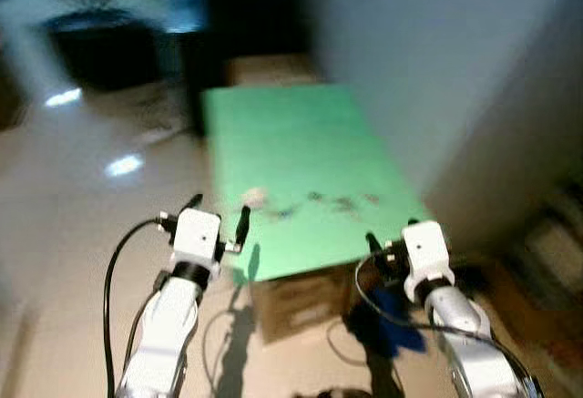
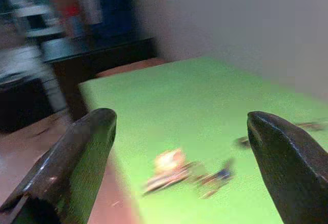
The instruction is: Hang keys on a hook
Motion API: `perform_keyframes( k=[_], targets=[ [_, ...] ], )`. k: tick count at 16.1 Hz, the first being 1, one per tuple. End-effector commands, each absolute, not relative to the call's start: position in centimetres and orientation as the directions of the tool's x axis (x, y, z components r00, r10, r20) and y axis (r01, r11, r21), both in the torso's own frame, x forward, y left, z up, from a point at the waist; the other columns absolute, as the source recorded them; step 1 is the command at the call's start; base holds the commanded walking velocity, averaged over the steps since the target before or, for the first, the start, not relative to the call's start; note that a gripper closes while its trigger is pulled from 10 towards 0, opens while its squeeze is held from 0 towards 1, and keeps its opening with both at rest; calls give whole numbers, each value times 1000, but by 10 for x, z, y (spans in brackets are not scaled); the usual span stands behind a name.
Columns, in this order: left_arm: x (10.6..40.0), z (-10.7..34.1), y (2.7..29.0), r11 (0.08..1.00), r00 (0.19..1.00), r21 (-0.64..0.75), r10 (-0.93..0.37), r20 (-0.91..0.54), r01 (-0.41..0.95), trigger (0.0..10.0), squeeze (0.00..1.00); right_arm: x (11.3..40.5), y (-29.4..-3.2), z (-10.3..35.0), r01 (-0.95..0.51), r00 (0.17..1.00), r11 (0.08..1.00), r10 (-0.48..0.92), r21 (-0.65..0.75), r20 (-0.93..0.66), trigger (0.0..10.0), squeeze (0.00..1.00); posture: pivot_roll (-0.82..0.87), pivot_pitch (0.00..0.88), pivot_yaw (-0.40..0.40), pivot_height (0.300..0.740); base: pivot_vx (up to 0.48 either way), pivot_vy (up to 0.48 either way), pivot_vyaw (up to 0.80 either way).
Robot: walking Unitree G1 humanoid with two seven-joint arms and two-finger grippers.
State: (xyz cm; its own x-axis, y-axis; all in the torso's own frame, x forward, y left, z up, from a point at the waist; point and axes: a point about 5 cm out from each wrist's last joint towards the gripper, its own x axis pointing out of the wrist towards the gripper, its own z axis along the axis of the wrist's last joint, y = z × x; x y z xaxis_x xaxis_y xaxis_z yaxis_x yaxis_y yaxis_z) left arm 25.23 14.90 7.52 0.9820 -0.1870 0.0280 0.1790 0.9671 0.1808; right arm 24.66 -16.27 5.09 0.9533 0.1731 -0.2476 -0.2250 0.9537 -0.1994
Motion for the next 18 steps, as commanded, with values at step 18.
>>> perform_keyframes(
  k=[18],
  targets=[
    [253,77,146,975,987,170,-154,51,144,10000,0,246,-158,48,-340,922,915,280,-216,-267,10000,0,-119,47,-59,740,206,0,133]
  ],
)
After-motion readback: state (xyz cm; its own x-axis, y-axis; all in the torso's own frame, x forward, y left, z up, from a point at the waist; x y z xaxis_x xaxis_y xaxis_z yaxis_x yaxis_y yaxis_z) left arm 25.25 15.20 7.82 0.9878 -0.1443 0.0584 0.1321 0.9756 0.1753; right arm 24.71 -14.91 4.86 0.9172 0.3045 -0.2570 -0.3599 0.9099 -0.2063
